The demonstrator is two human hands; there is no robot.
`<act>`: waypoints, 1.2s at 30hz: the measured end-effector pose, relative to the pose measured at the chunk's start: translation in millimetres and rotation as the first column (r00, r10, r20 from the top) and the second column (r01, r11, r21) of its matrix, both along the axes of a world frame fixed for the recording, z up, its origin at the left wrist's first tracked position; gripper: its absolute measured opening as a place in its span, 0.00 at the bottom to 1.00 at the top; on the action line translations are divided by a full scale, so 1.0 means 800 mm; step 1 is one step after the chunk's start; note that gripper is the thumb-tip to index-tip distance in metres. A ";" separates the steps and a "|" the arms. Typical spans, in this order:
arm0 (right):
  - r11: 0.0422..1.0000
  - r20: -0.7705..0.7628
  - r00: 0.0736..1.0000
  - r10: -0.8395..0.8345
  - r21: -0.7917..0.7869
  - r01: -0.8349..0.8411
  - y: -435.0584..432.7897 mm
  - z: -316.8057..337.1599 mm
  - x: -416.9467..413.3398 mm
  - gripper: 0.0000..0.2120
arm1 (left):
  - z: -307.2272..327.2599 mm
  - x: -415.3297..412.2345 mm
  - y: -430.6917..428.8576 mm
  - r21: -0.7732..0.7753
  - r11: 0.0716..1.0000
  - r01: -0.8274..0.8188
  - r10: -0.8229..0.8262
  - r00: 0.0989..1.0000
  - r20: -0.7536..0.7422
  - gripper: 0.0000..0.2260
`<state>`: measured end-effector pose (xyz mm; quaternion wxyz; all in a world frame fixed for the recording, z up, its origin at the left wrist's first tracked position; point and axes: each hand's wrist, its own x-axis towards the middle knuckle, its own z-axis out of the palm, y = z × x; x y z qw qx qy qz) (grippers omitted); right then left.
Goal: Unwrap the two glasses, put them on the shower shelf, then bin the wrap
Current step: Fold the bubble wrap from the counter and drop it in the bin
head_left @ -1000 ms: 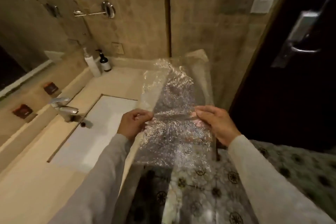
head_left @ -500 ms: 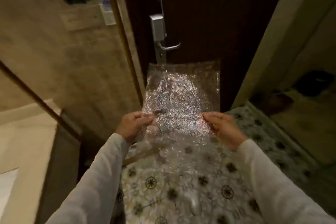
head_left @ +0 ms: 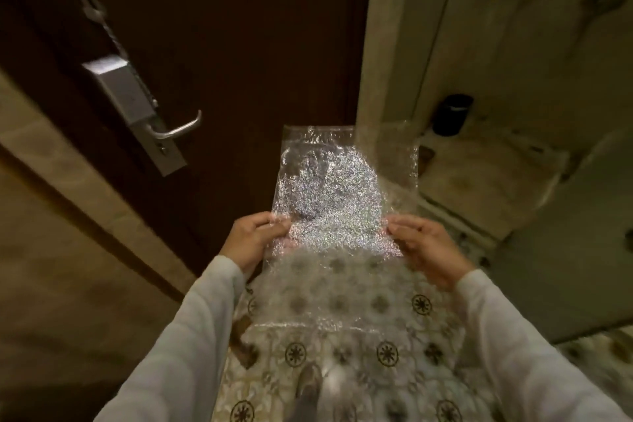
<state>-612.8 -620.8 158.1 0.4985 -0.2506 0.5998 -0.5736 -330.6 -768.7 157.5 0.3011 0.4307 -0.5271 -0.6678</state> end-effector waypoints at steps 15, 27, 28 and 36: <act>0.956 0.037 0.958 -0.286 -0.058 0.288 -0.099 0.047 -0.101 0.11 | 0.035 -0.156 -0.231 0.064 0.935 0.349 -0.331 0.923 -0.196 0.13; 0.923 -0.074 0.927 -0.368 -0.148 0.355 -0.114 0.039 -0.249 0.20 | 0.028 -0.345 -0.293 0.037 0.884 0.465 -0.451 0.872 -0.190 0.10; 0.924 -0.085 0.927 -0.364 -0.154 0.349 -0.117 0.040 -0.266 0.21 | 0.031 -0.362 -0.298 0.001 0.876 0.483 -0.476 0.863 -0.173 0.11; 0.889 -0.171 0.877 -0.448 -0.188 0.418 -0.147 0.052 -0.454 0.18 | 0.064 -0.568 -0.334 -0.137 0.835 0.532 -0.546 0.833 -0.087 0.15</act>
